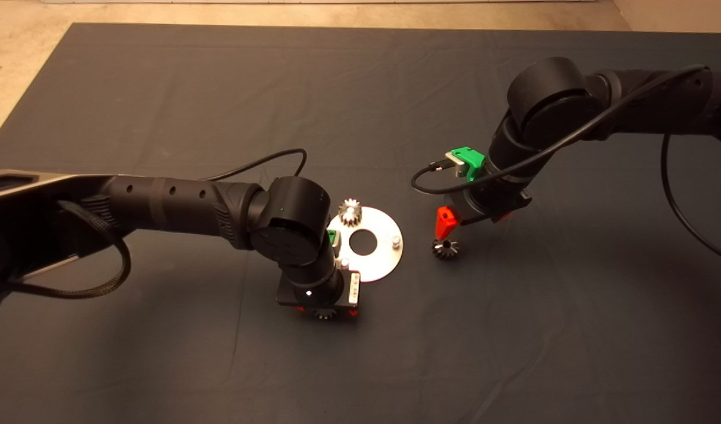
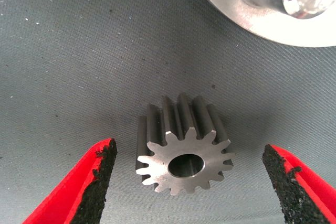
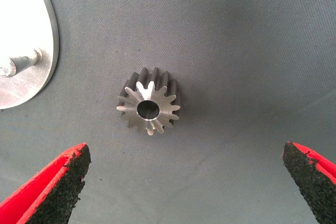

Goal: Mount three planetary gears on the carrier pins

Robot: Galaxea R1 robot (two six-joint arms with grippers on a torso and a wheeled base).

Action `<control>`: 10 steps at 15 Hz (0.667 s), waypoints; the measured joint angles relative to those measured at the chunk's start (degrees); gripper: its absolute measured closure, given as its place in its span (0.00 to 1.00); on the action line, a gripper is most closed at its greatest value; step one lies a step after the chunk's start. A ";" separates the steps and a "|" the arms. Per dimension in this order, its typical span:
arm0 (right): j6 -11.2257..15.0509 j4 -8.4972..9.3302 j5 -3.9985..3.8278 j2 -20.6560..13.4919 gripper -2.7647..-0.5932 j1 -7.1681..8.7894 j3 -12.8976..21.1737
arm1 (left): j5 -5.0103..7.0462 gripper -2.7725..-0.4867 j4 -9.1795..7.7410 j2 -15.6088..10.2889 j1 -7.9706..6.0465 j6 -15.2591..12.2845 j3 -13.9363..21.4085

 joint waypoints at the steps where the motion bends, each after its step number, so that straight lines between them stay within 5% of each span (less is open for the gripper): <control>1: 0.00 0.00 0.00 0.00 0.02 0.00 0.00 | 0.00 0.37 0.00 0.00 0.00 0.00 0.00; 10: 0.00 0.00 0.00 -0.11 0.02 0.00 0.00 | 0.00 0.54 0.14 -0.05 0.47 0.00 0.00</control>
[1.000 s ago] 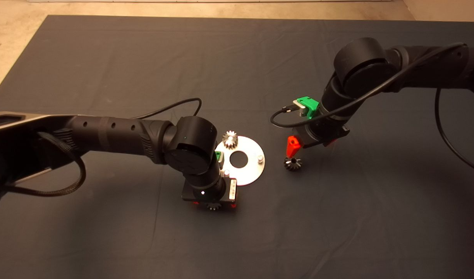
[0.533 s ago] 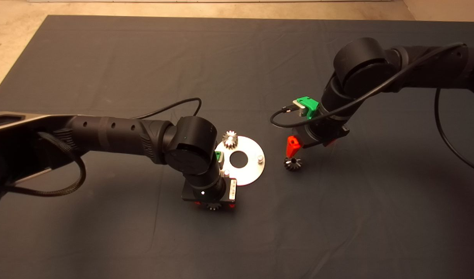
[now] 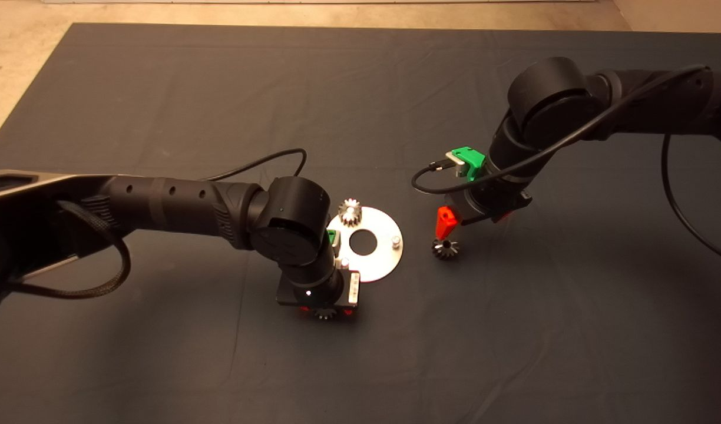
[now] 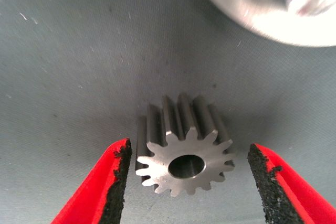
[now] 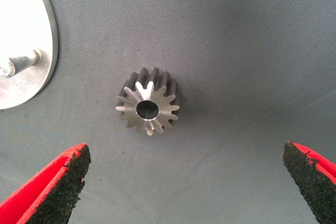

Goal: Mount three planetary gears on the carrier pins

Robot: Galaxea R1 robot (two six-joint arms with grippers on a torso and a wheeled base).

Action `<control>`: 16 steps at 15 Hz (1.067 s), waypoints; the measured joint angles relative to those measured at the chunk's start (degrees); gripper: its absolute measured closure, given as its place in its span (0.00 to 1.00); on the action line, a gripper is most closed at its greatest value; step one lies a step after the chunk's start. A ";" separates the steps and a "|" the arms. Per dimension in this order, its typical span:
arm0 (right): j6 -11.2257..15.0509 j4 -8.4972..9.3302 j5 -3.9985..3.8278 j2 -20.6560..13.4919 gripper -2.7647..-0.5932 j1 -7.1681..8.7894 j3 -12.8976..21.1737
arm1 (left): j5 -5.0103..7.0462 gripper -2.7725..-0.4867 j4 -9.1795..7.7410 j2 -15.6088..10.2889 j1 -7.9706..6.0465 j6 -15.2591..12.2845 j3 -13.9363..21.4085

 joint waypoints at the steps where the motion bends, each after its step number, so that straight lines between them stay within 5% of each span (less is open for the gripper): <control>1: 0.00 0.00 0.00 0.00 0.02 -0.02 0.00 | 0.00 0.55 0.00 0.00 0.33 0.00 0.00; 9: 0.00 0.00 0.00 0.00 0.02 -0.01 0.00 | 0.00 0.61 0.17 -0.11 0.49 0.00 0.00; 16: 0.00 0.00 0.00 -0.02 0.02 0.00 0.00 | 0.09 0.69 2.52 -0.27 0.47 0.02 0.00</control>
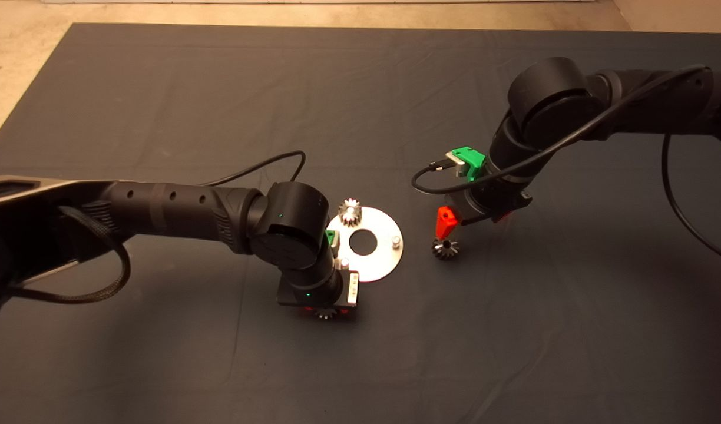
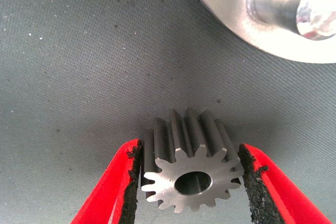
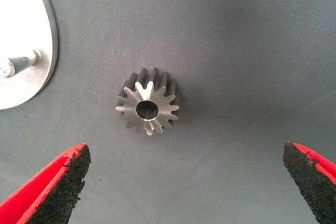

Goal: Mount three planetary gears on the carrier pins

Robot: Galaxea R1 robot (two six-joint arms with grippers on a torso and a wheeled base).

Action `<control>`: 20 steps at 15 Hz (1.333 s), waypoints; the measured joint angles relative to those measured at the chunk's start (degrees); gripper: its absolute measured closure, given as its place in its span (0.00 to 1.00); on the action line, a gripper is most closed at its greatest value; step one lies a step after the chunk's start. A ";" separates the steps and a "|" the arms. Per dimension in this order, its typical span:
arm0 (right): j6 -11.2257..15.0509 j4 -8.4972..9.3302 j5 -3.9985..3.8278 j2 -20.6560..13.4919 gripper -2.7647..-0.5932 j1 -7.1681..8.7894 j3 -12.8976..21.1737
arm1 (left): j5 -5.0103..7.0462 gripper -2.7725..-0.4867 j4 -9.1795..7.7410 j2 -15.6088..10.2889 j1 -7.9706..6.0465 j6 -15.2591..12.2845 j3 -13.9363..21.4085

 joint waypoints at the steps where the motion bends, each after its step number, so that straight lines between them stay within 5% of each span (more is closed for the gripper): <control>1: 0.00 0.00 0.00 0.00 0.02 -0.02 0.00 | 0.07 0.72 0.03 0.00 -0.01 0.00 0.00; 20: 0.00 0.00 0.00 0.00 0.02 0.00 0.00 | -0.04 0.84 0.02 -0.17 -0.01 0.00 0.02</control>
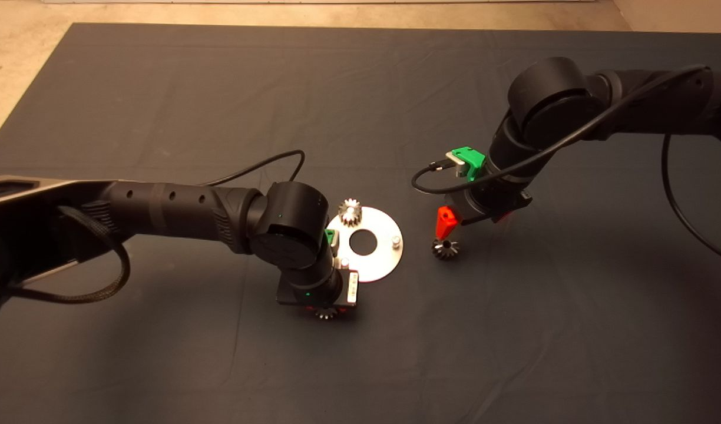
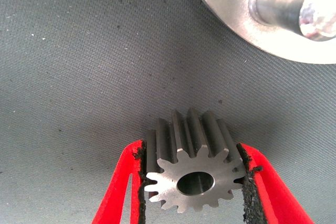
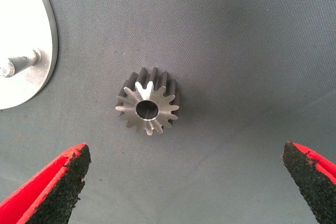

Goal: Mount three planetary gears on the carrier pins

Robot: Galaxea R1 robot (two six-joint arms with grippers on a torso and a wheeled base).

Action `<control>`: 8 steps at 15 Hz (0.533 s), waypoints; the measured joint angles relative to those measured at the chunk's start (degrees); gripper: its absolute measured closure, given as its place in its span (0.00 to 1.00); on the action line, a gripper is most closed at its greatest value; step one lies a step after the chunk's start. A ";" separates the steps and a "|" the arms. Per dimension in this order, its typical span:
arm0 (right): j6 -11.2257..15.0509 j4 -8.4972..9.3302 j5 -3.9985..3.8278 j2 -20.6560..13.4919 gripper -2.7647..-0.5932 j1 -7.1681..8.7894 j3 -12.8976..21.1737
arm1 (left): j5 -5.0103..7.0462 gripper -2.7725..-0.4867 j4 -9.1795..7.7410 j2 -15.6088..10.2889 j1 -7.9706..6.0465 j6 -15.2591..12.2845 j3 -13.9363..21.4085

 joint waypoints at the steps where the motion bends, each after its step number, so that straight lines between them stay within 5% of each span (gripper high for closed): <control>1: 0.00 0.00 0.00 0.02 0.02 -0.02 0.00 | 0.00 0.84 -0.02 0.00 -0.02 0.00 0.00; 3: 0.00 0.00 0.00 0.02 0.02 -0.03 0.00 | 0.00 0.84 -0.29 0.00 -0.94 0.00 0.00; 8: 0.00 0.00 -0.02 0.02 0.02 -0.63 0.00 | 0.00 0.84 -4.32 -0.13 -7.52 0.00 0.00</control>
